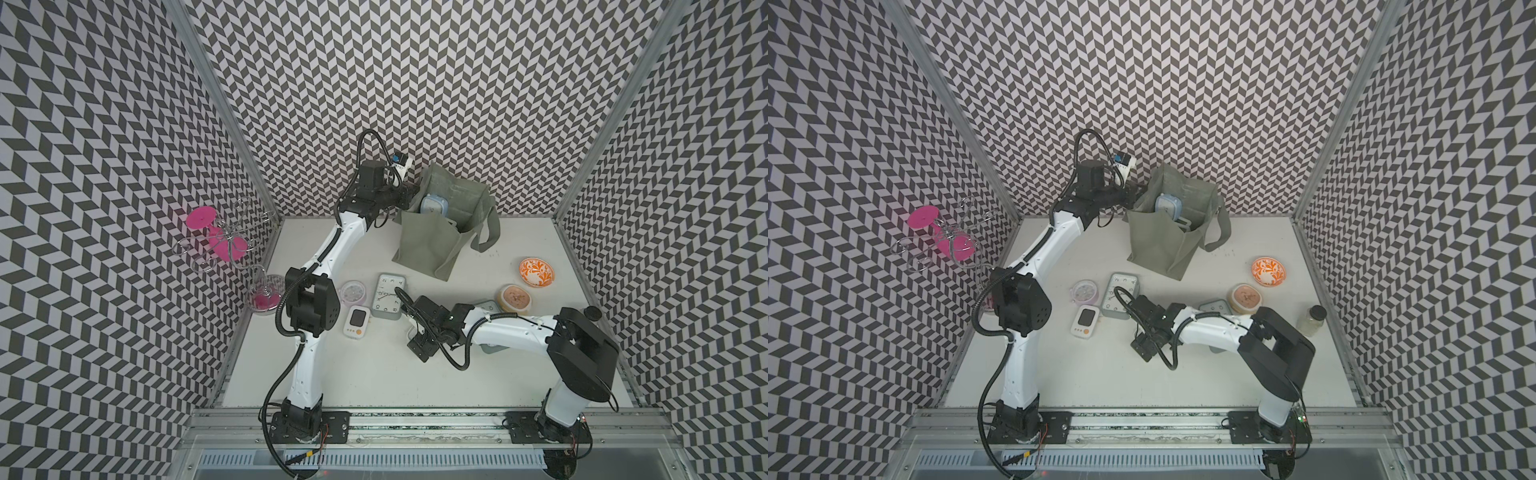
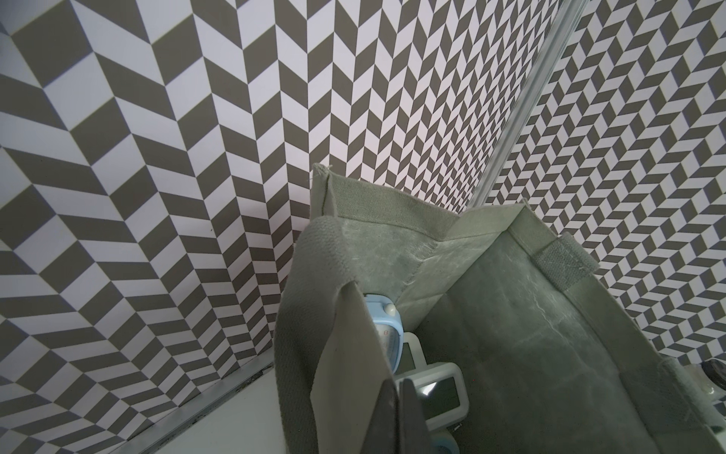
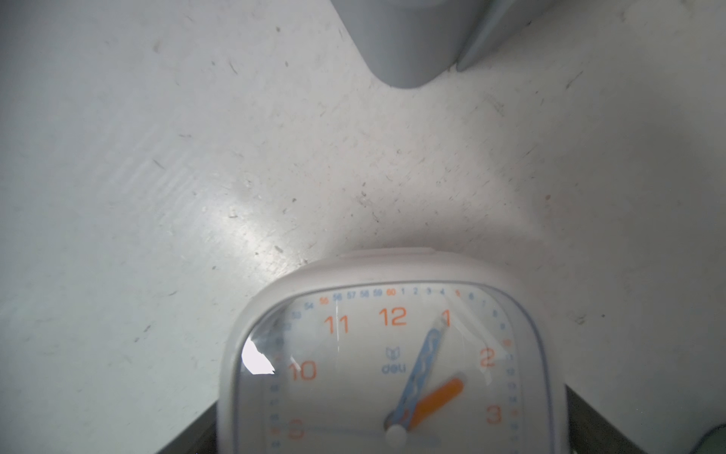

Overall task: Put the alarm clock into the canvas bag
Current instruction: Pick up the alarm from the center of the board, then place the alarm at the canvas bag.

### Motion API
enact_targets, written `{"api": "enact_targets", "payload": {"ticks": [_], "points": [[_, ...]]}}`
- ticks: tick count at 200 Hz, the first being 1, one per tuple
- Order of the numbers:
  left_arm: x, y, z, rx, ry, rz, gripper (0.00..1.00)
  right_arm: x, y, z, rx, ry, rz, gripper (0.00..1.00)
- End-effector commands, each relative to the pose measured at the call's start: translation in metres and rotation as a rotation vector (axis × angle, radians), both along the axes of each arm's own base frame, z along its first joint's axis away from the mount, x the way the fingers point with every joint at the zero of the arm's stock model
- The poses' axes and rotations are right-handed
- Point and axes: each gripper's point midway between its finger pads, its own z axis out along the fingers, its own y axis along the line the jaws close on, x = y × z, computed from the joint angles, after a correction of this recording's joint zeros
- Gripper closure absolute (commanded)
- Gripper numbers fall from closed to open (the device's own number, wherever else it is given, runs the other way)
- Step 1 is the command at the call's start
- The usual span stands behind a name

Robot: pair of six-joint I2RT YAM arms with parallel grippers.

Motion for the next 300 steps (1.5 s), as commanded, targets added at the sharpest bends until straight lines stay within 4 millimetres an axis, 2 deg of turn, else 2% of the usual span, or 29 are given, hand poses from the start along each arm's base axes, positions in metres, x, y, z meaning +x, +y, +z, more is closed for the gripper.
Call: {"api": "enact_targets", "payload": {"ticks": [1, 16, 32, 50, 62, 84, 103, 121, 142, 168, 170, 182, 192, 233, 259, 278, 287, 300], "points": [[0.007, 0.004, 0.009, -0.004, -0.036, 0.006, 1.00, 0.008, 0.014, 0.082, 0.167, -0.120, 0.010, 0.23], [0.008, 0.006, 0.008, -0.003, -0.035, 0.011, 1.00, 0.014, 0.012, 0.133, 0.247, -0.216, -0.003, 0.22], [0.009, 0.007, 0.007, -0.003, -0.034, 0.012, 1.00, 0.028, 0.005, 0.196, 0.350, -0.344, -0.035, 0.22], [0.008, 0.006, 0.008, -0.008, -0.034, 0.005, 1.00, 0.048, -0.008, 0.266, 0.493, -0.494, -0.062, 0.22], [0.007, 0.004, 0.008, -0.010, -0.034, -0.003, 1.00, 0.067, -0.022, 0.304, 0.565, -0.553, -0.087, 0.24], [0.006, 0.003, 0.009, -0.015, -0.033, -0.011, 1.00, 0.109, -0.046, 0.353, 0.617, -0.651, -0.153, 0.25], [0.006, 0.003, 0.011, -0.018, -0.035, -0.012, 1.00, 0.150, -0.056, 0.371, 0.615, -0.689, -0.205, 0.25], [0.005, 0.003, 0.012, -0.021, -0.035, -0.013, 1.00, 0.196, -0.062, 0.374, 0.595, -0.687, -0.264, 0.25], [0.004, 0.002, 0.013, -0.026, -0.034, -0.018, 1.00, 0.249, -0.065, 0.361, 0.579, -0.641, -0.315, 0.27], [0.004, 0.001, 0.013, -0.032, -0.031, -0.023, 1.00, 0.307, -0.064, 0.325, 0.524, -0.576, -0.359, 0.27], [0.003, 0.001, 0.013, -0.032, -0.033, -0.023, 1.00, 0.308, -0.065, 0.330, 0.530, -0.584, -0.361, 0.27], [0.003, 0.001, 0.015, -0.033, -0.034, -0.023, 1.00, 0.327, -0.070, 0.315, 0.514, -0.564, -0.385, 0.27], [0.003, 0.002, 0.015, -0.033, -0.034, -0.022, 1.00, 0.341, -0.073, 0.293, 0.502, -0.537, -0.395, 0.27], [0.005, 0.002, 0.010, -0.030, -0.026, -0.019, 1.00, 0.357, -0.074, 0.195, 0.361, -0.415, -0.347, 0.25], [0.006, 0.002, 0.008, -0.028, -0.024, -0.018, 1.00, 0.356, -0.074, 0.152, 0.295, -0.337, -0.316, 0.18], [0.007, 0.003, 0.008, -0.028, -0.023, -0.016, 1.00, 0.354, -0.073, 0.147, 0.287, -0.323, -0.311, 0.08], [0.006, 0.003, 0.008, -0.028, -0.024, -0.016, 1.00, 0.352, -0.071, 0.157, 0.301, -0.335, -0.308, 0.00], [0.006, 0.004, 0.010, -0.028, -0.026, -0.014, 1.00, 0.348, -0.070, 0.179, 0.332, -0.364, -0.304, 0.01]]}}
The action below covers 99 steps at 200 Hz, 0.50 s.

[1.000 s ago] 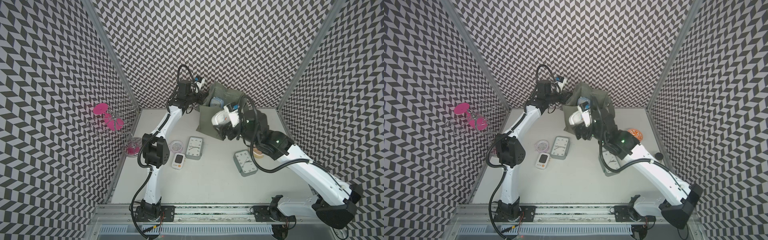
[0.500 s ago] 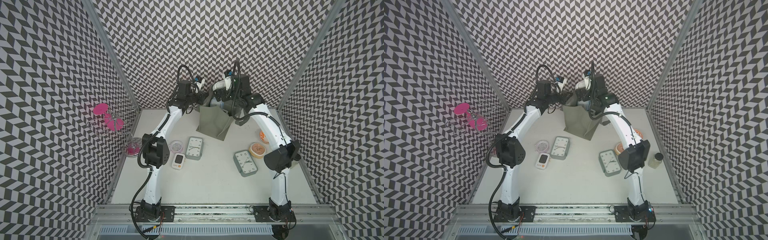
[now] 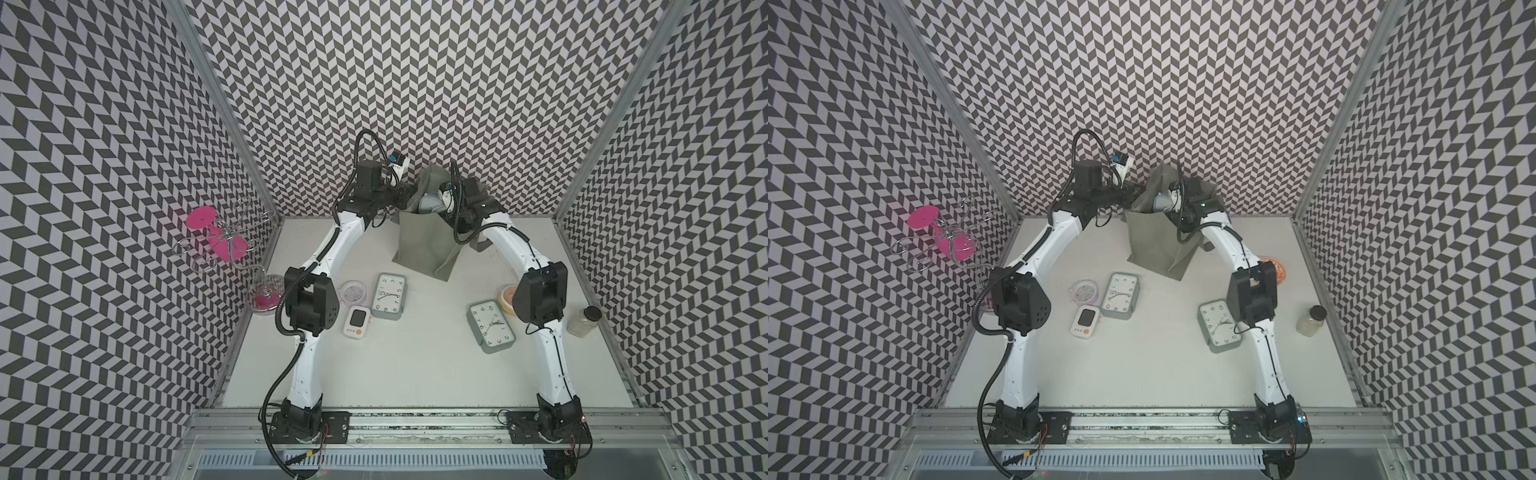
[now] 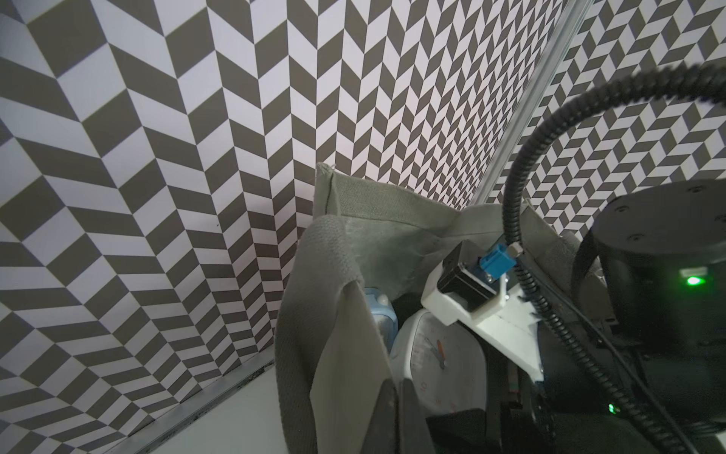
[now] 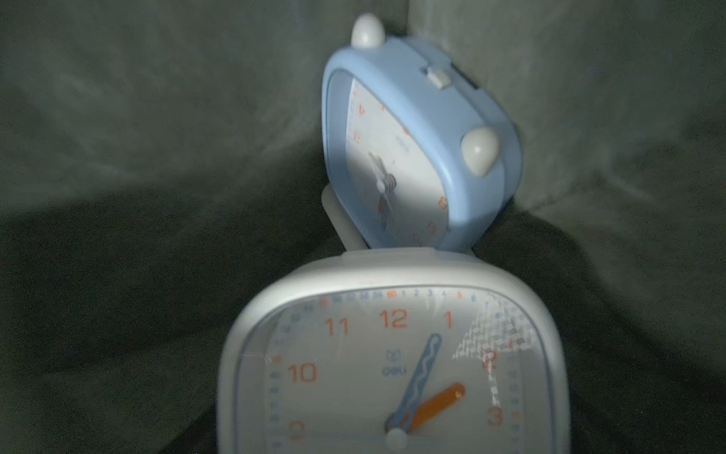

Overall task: Put the alarm clock into the canvas bag
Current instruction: Place the alarm at the canvas bag.

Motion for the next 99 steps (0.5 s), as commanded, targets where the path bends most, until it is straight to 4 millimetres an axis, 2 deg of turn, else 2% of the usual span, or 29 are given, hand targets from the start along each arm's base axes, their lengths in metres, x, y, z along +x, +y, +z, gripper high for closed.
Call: {"api": "enact_targets", "payload": {"ticks": [1, 28, 57, 73, 99], "points": [[0.004, 0.000, 0.012, -0.018, -0.037, -0.009, 1.00, -0.002, 0.011, 0.051, 0.051, -0.114, 0.041, 0.01], [0.003, 0.000, 0.014, -0.020, -0.039, -0.009, 1.00, -0.022, 0.014, 0.107, 0.112, -0.198, 0.046, 0.00], [0.003, 0.000, 0.016, -0.023, -0.042, -0.009, 1.00, -0.054, 0.009, 0.157, 0.191, -0.271, 0.035, 0.01], [0.003, 0.001, 0.017, -0.023, -0.045, -0.008, 1.00, -0.075, 0.003, 0.177, 0.227, -0.300, 0.027, 0.01], [0.004, 0.001, 0.015, -0.023, -0.042, -0.005, 1.00, -0.113, -0.003, 0.193, 0.290, -0.326, 0.053, 0.01]]}}
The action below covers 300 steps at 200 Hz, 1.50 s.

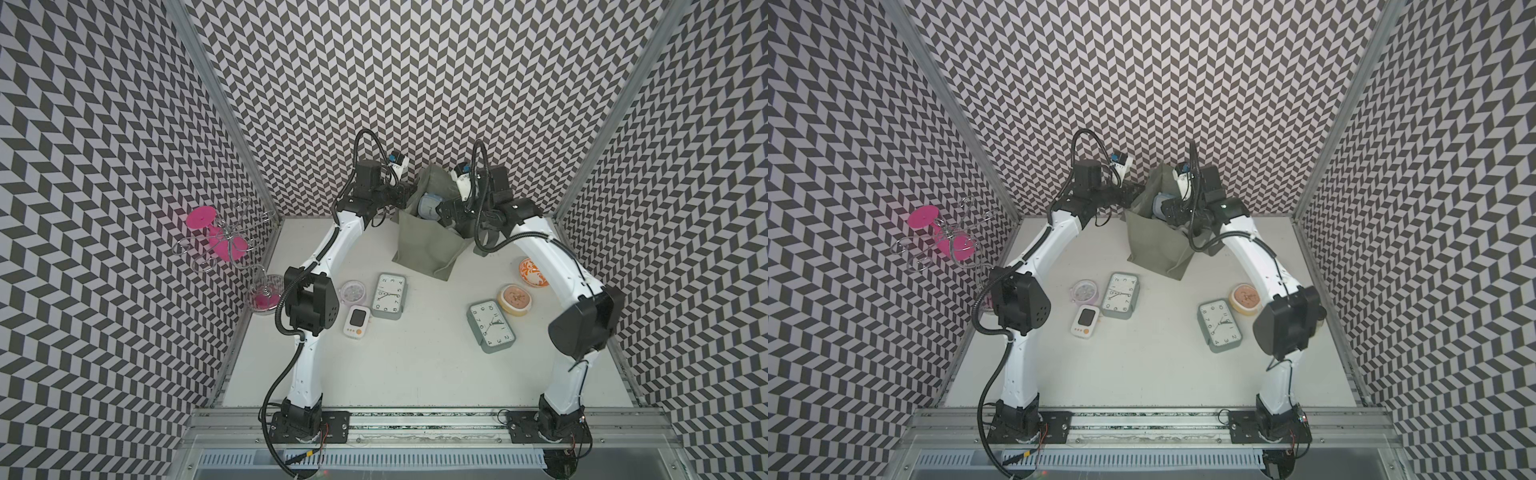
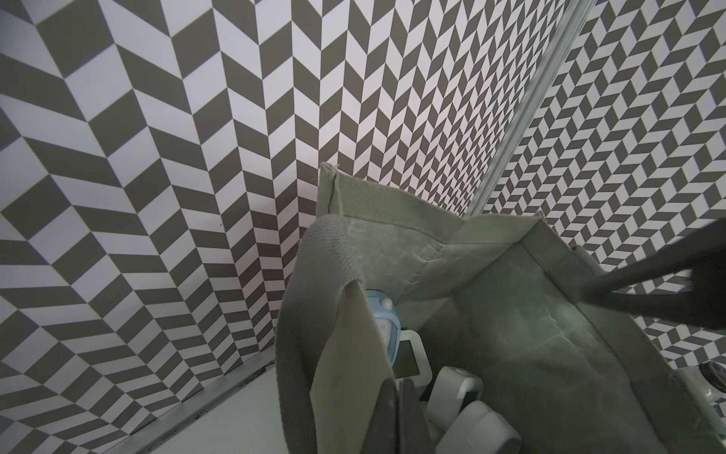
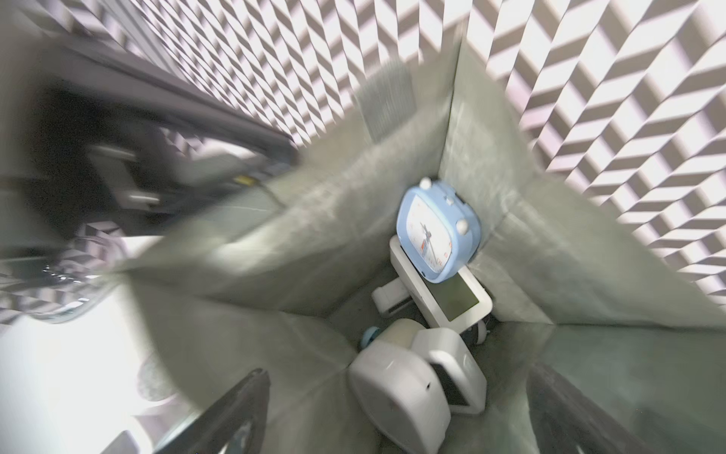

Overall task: Put the alarm clock into the canvas bag
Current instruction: Place the alarm at the canvas bag, then pick up the alarm from the center of the board.

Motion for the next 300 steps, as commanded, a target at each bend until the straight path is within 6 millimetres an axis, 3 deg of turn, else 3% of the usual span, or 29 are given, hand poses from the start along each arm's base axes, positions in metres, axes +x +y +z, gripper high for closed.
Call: {"api": "enact_targets", "payload": {"ticks": [1, 27, 51, 83, 116, 140, 165, 199, 241, 275, 300], "points": [[0.003, -0.001, 0.015, -0.020, -0.044, -0.010, 1.00, -0.027, 0.002, 0.035, 0.104, -0.085, 0.030, 0.01], [0.006, 0.002, 0.012, -0.017, -0.041, 0.003, 1.00, -0.061, -0.016, 0.040, 0.159, -0.122, -0.007, 0.00], [0.018, 0.014, 0.006, -0.011, -0.033, 0.054, 1.00, -0.075, -0.040, 0.040, 0.218, -0.126, -0.097, 0.04], [0.040, 0.040, -0.001, -0.026, -0.001, 0.124, 1.00, -0.074, -0.062, 0.035, 0.299, -0.101, -0.163, 0.08], [0.049, 0.057, -0.003, -0.030, 0.004, 0.170, 0.95, -0.064, -0.064, 0.031, 0.335, -0.084, -0.152, 0.09], [0.045, 0.057, 0.008, -0.080, 0.002, 0.126, 0.89, -0.064, -0.062, 0.037, 0.351, -0.101, -0.127, 0.05], [0.033, 0.054, 0.031, -0.120, -0.024, 0.076, 0.75, -0.071, -0.060, 0.037, 0.376, -0.111, -0.095, 0.01], [0.018, 0.059, 0.058, -0.154, -0.039, 0.082, 0.38, -0.090, -0.056, 0.033, 0.437, -0.108, -0.058, 0.01], [-0.017, 0.082, 0.085, -0.211, -0.050, 0.160, 0.20, -0.130, -0.059, 0.025, 0.492, -0.105, -0.021, 0.01], [-0.079, 0.124, 0.068, -0.297, -0.057, 0.313, 0.10, -0.159, -0.055, 0.005, 0.528, -0.052, 0.027, 0.01], [-0.119, 0.147, 0.027, -0.351, -0.002, 0.407, 0.06, -0.181, -0.032, -0.027, 0.533, 0.045, 0.111, 0.03]]}}
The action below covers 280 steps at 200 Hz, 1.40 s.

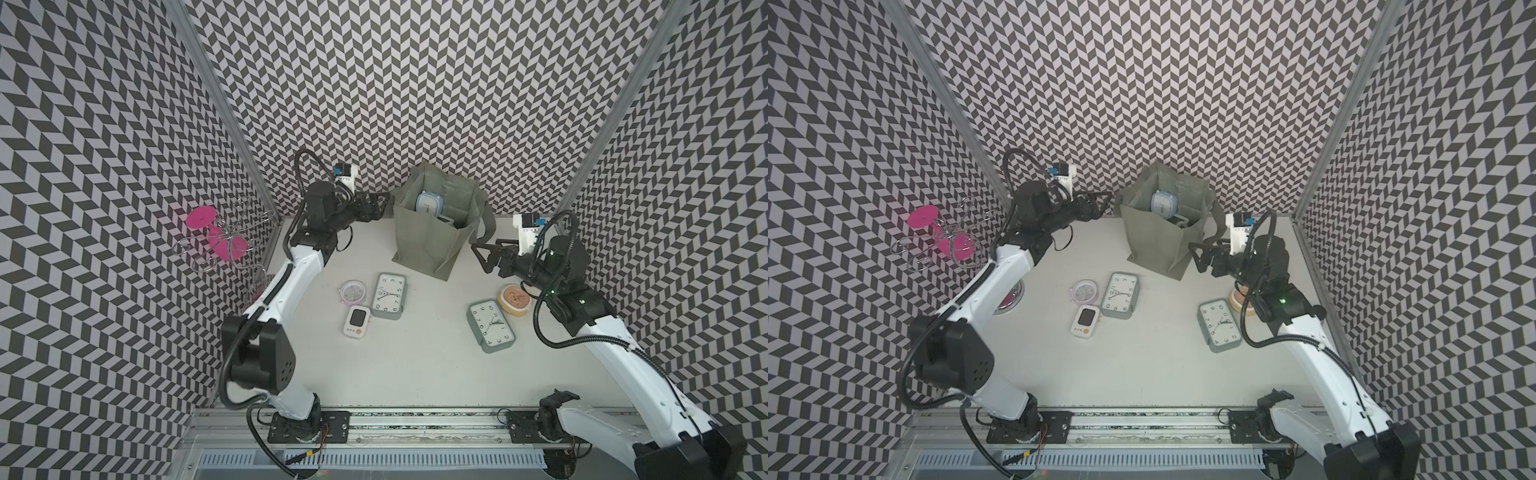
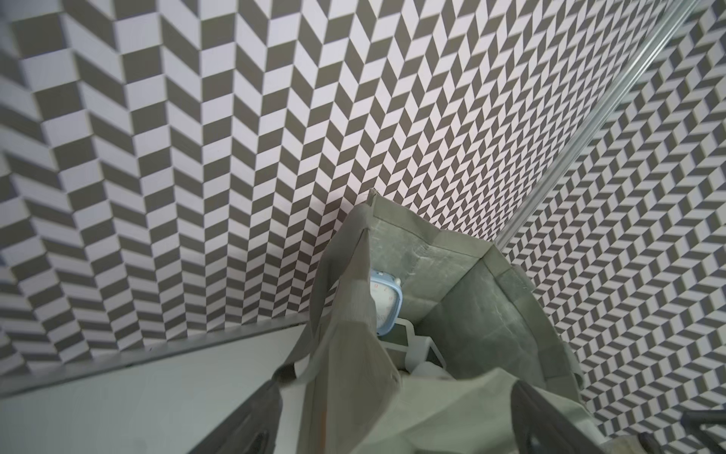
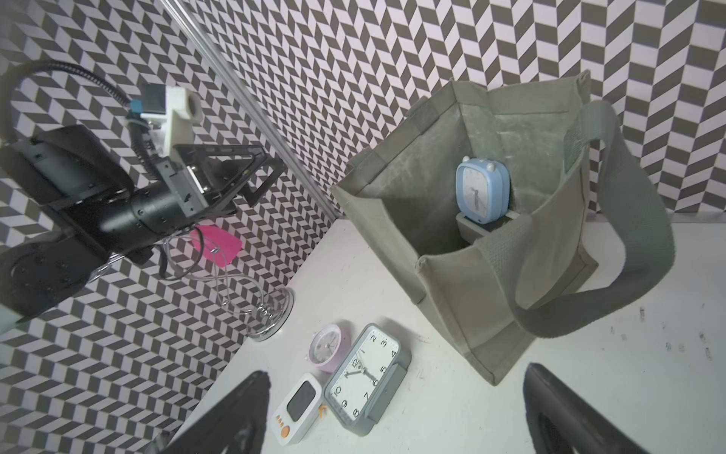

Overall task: Put the alarm clock into the canvas bag
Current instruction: Pick up the alarm from the center of the board.

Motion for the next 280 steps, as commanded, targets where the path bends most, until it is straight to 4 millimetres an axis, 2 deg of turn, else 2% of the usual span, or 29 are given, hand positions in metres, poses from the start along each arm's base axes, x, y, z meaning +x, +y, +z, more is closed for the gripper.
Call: {"api": "enact_targets", "payload": {"ticks": [1, 21, 43, 89, 130, 150, 175, 213, 222, 280], "points": [[-0.018, 0.024, -0.012, -0.101, -0.021, 0.118, 0.05, -0.020, 0.025, -0.017, 0.041, 0.035, 0.113, 0.03], [-0.038, 0.039, -0.044, -0.089, 0.045, 0.195, 0.01, -0.039, 0.046, -0.046, 0.034, 0.083, 0.183, 0.04], [-0.057, 0.046, -0.077, -0.045, 0.137, 0.241, 0.01, -0.053, 0.059, -0.077, 0.011, 0.131, 0.228, 0.05], [-0.108, 0.040, -0.141, 0.197, 0.310, 0.307, 0.01, -0.066, 0.066, -0.111, -0.007, 0.187, 0.269, 0.06], [-0.144, 0.029, -0.196, 0.335, 0.517, 0.322, 0.02, -0.076, 0.075, -0.141, -0.069, 0.261, 0.342, 0.06], [-0.164, 0.023, -0.227, 0.415, 0.610, 0.299, 0.05, -0.078, 0.077, -0.149, -0.092, 0.272, 0.367, 0.06], [-0.179, 0.034, -0.259, 0.500, 0.718, 0.320, 0.11, -0.078, 0.077, -0.155, -0.095, 0.272, 0.372, 0.05], [-0.198, 0.053, -0.287, 0.599, 0.819, 0.359, 0.10, -0.079, 0.080, -0.160, -0.102, 0.284, 0.394, 0.04], [-0.200, 0.053, -0.293, 0.602, 0.829, 0.350, 0.10, -0.079, 0.081, -0.161, -0.106, 0.284, 0.396, 0.04], [-0.199, 0.053, -0.318, 0.659, 0.891, 0.321, 0.11, -0.082, 0.081, -0.160, -0.100, 0.279, 0.410, 0.04]]}}
